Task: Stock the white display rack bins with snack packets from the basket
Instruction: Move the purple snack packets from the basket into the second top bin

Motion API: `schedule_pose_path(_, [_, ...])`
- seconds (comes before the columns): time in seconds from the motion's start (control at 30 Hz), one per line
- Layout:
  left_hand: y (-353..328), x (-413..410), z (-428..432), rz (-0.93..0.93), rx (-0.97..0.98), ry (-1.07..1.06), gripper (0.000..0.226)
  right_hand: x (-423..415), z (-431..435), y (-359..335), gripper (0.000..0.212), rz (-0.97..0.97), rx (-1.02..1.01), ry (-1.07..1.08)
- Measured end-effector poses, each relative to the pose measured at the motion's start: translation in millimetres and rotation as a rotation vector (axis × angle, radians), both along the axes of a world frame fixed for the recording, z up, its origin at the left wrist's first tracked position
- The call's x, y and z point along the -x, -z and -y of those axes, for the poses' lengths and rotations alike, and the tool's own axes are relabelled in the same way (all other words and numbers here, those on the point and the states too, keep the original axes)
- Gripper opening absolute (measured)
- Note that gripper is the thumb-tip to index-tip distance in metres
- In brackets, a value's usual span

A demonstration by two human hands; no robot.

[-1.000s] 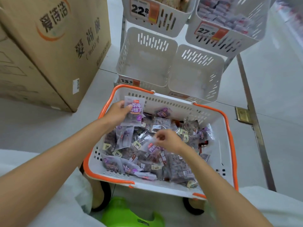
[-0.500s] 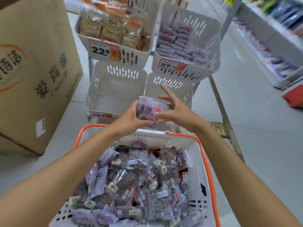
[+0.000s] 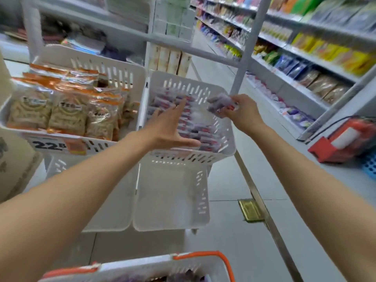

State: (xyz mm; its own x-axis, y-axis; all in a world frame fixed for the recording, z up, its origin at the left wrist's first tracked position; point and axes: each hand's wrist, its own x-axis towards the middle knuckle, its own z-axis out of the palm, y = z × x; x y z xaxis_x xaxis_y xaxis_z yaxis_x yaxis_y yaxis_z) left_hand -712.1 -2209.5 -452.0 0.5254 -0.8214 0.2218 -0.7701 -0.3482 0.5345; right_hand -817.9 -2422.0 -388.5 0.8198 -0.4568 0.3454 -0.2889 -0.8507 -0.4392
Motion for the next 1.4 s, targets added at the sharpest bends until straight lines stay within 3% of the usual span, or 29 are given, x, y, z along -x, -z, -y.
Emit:
schedule_pose_path(0.07, [6.7,-16.7,3.7,0.121,-0.212,0.021,0.138,-23.8,13.5,19.8,0.006,-0.083,0.044,-0.028])
schedule_pose_path(0.17, [21.6,-25.4,7.0,0.219,-0.370,0.044,0.136,-48.4,24.9,45.1,0.002,-0.285,0.091,-0.038])
schedule_pose_path(0.27, [27.4,-24.9,8.2,0.225,-0.378,0.045,0.138,-62.5,26.8,50.1,0.037,-0.487,-0.107,-0.095])
schedule_pose_path(0.33, [27.3,-25.3,8.7,0.244,-0.368,0.037,0.140,-67.3,25.0,50.2,0.046,-0.570,-0.222,-0.130])
schedule_pose_path(0.4, [26.0,-25.7,8.5,0.242,-0.350,0.029,0.140,-72.4,22.4,55.2,0.053,-0.583,-0.173,-0.122])
schedule_pose_path(0.53, [23.0,-17.2,4.6,0.182,-0.311,0.002,0.137,-70.0,14.5,66.4,0.070,-0.397,-0.200,-0.046])
schedule_pose_path(0.6, [20.5,-8.0,-0.6,0.103,-0.267,-0.031,0.130,-59.1,6.1,65.7,0.068,-0.239,-0.101,0.009])
schedule_pose_path(0.67, [20.8,7.6,-10.4,0.051,-0.166,-0.044,0.116,-37.7,-17.2,65.8,0.069,-0.085,0.020,0.025])
schedule_pose_path(0.8, [38.0,47.2,-56.3,0.065,0.139,-0.141,0.069,23.7,-95.8,90.8,0.069,0.144,-0.108,-0.106])
schedule_pose_path(0.9, [67.8,82.4,-114.0,0.059,0.159,-0.270,0.048,80.2,-161.9,120.1,0.055,0.220,-0.191,-0.160])
schedule_pose_path(0.97, [91.0,101.6,-154.1,0.005,0.100,-0.302,0.046,112.9,-196.9,142.8,0.048,0.149,-0.236,-0.222])
schedule_pose_path(1.07, [129.5,136.1,-236.7,-0.176,0.000,-0.395,0.047,155.6,-253.3,199.6,0.043,-0.129,-0.268,-0.396])
schedule_pose_path(1.2, [164.6,166.4,-327.4,-0.279,-0.037,-0.572,0.047,176.6,-320.0,262.3,0.057,-0.588,-0.577,-0.450])
schedule_pose_path(1.3, [169.3,183.8,-357.1,-0.307,-0.021,-0.623,0.047,168.9,-366.7,292.7,0.056,-0.621,-0.706,-0.401])
schedule_pose_path(1.4, [173.3,196.8,-369.8,-0.350,-0.044,-0.622,0.038,164.2,-393.8,308.1,0.018,-0.599,-0.545,-0.387])
